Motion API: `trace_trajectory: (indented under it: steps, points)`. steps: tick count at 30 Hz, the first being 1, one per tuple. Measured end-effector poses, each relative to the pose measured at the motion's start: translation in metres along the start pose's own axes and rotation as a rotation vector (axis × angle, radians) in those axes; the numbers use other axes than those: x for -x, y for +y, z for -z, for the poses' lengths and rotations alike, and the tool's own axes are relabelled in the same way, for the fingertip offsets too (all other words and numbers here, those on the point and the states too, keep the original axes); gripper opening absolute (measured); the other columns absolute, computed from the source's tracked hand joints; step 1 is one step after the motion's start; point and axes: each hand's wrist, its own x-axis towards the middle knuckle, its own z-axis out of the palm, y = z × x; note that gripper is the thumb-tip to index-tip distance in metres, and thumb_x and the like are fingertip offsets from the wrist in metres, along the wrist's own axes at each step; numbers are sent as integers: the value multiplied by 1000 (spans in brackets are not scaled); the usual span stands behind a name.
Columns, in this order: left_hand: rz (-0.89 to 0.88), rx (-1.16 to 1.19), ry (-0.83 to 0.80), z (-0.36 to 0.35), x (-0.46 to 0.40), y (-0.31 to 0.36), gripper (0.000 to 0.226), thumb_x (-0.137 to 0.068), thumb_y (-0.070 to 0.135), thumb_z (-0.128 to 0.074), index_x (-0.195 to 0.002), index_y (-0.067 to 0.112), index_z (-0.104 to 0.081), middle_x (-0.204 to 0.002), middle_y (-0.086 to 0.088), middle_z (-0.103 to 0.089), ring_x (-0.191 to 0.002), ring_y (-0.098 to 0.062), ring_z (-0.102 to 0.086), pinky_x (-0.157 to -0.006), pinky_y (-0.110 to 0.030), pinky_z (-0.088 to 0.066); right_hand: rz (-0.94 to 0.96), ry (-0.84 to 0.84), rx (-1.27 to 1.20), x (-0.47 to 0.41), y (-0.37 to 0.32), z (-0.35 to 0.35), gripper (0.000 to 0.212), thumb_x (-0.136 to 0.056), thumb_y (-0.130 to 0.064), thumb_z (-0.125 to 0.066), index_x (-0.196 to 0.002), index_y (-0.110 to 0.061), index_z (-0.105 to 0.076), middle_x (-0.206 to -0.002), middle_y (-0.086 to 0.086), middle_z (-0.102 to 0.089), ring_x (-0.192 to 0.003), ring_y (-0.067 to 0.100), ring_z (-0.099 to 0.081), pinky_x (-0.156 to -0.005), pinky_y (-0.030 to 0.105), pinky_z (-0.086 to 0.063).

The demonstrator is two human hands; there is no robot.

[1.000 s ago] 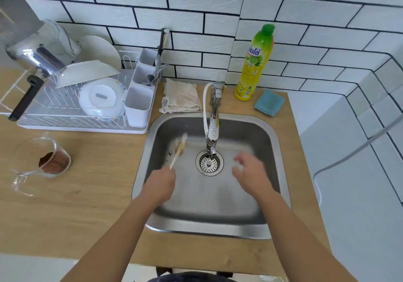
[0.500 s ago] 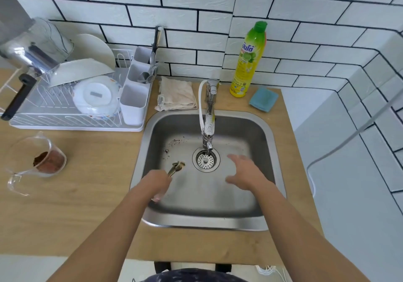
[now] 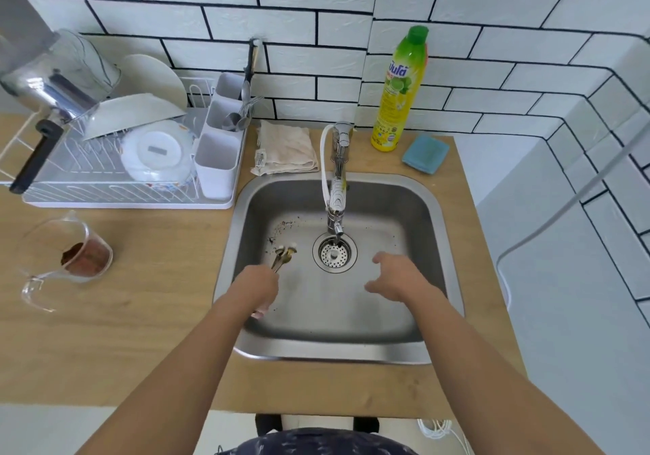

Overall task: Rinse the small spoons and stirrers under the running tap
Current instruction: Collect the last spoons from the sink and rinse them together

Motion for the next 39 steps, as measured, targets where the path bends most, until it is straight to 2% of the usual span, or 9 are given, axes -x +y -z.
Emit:
trace_trajectory:
  steps: [6, 8, 12, 19, 21, 24, 27, 33, 39]
  points:
    - [-113, 690, 981, -13, 9, 5, 25, -104, 29, -41, -81, 22, -32, -52, 12, -39, -40, -6, -35, -40, -22, -15, 232, 859, -387, 0, -5, 14, 24, -79, -1, -65, -71, -15, -48, -72, -1, -48, -64, 15, -45, -59, 19, -33]
    - [-92, 532, 720, -10, 3, 2, 21, -103, 25, -44, -85, 17, -38, -62, 2, -54, -46, -14, -44, -40, -29, -29, 220, 806, -383, -2, -5, 15, 24, -78, 0, -65, -71, -16, -50, -72, -1, -50, -68, 20, -51, -60, 19, -33]
    - [-97, -265, -71, -1, -1, -6, 34, -88, 16, -69, -118, 1, -63, -115, -14, -67, -103, -29, -67, -86, -36, -54, -22, -50, -16, -2, -2, 5, 64, -85, -29, -79, -142, -14, -52, -137, 14, -57, -127, 32, -56, -99, 34, -48]
    - [-162, 761, 850, -20, 20, 7, 24, -103, 38, -33, -80, 31, -32, -54, 7, -47, -43, -11, -47, -38, -24, -25, 311, 831, -424, 4, -14, 12, 27, -79, 2, -63, -71, -14, -44, -74, 1, -47, -68, 22, -44, -60, 22, -33]
    - [-133, 553, 666, -19, 13, 5, 18, -104, 31, -38, -87, 26, -40, -64, 2, -55, -52, -18, -54, -44, -29, -36, 336, 843, -419, 5, -12, 10, 26, -78, 4, -64, -71, -14, -45, -73, 3, -50, -68, 23, -46, -61, 22, -34]
    - [-14, -112, -16, -7, 1, -2, 19, -94, 11, -60, -112, 7, -57, -101, -8, -66, -74, -24, -60, -68, -31, -52, 99, 287, -197, -4, -2, -3, 19, -86, -11, -67, -106, -12, -64, -103, 10, -68, -98, 31, -62, -80, 33, -48]
    - [-132, -277, -105, -2, -2, -2, 34, -85, 10, -73, -116, 4, -59, -111, -11, -66, -86, -24, -66, -78, -29, -53, -4, 129, -272, -7, 5, -16, 44, -86, -38, -75, -121, -14, -64, -110, 3, -69, -106, 23, -66, -89, 33, -52]
    - [-161, 1107, -384, -9, 4, 18, 26, -104, 33, -42, -89, 13, -50, -61, 3, -40, -41, -12, -33, -52, -28, -44, -160, -254, -892, 3, -10, -27, 62, -75, -75, -70, -103, -20, -78, -104, -13, -79, -78, 10, -53, -61, 25, -32]
    - [-396, 1253, -778, 0, 14, 43, 29, -98, 47, -51, -96, 18, -54, -63, 5, -29, -40, -8, -22, -40, -20, -32, 179, -379, -1409, 11, -12, -24, 45, -84, -40, -74, -116, -8, -69, -80, -9, -67, -66, 7, -39, -56, 20, -27]
